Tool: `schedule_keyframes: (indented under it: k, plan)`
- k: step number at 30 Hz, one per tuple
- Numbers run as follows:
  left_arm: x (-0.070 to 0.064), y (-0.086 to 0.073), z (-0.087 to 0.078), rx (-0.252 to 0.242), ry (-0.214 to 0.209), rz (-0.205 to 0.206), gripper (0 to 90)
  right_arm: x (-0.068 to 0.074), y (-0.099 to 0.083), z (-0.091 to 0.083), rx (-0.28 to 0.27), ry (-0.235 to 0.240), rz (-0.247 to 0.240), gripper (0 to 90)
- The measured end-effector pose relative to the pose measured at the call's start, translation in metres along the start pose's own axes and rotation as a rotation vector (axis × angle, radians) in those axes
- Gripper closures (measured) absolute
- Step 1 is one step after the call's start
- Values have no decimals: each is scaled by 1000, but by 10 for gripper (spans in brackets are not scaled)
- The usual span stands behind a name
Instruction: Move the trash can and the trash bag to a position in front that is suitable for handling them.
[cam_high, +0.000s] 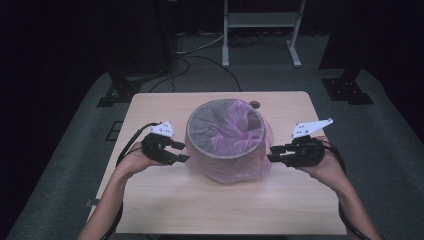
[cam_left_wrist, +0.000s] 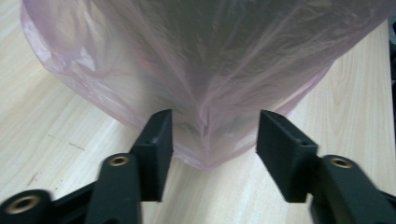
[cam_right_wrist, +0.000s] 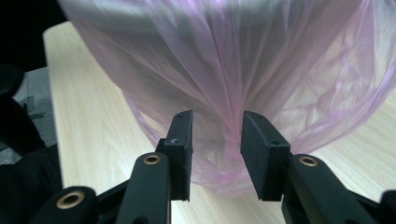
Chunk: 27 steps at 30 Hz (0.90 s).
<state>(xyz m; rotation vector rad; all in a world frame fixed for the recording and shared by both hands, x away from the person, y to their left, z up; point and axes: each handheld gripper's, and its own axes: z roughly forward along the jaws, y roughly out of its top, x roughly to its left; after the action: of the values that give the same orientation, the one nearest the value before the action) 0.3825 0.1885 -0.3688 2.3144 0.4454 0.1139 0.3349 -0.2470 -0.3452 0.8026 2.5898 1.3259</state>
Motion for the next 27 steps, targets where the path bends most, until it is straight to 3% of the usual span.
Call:
schedule_keyframes:
  k: [5, 8, 15, 17, 21, 24, 27]
  plan:
    - [-3, 0, -1, 25, 2, -11, 304, 5, 15, -12, -15, 33, -19, 638]
    - [-6, -1, -2, 20, 17, -26, 251, 11, 36, -23, -28, 44, -52, 671]
    - [-8, -2, -1, 11, 8, -17, 227, 19, 71, -24, -26, 41, -105, 734]
    - [-9, -2, -1, 8, 5, -15, 226, 20, 89, -12, -7, 58, -118, 759]
    - [-10, -2, -2, 15, 0, -10, 206, 19, 104, 5, 20, 70, -129, 791]
    - [-11, 0, -4, 9, 1, -6, 200, 20, 122, 33, 93, 72, -164, 832]
    - [-12, -1, -5, 9, -1, -4, 197, 21, 126, 46, 134, 72, -179, 835]
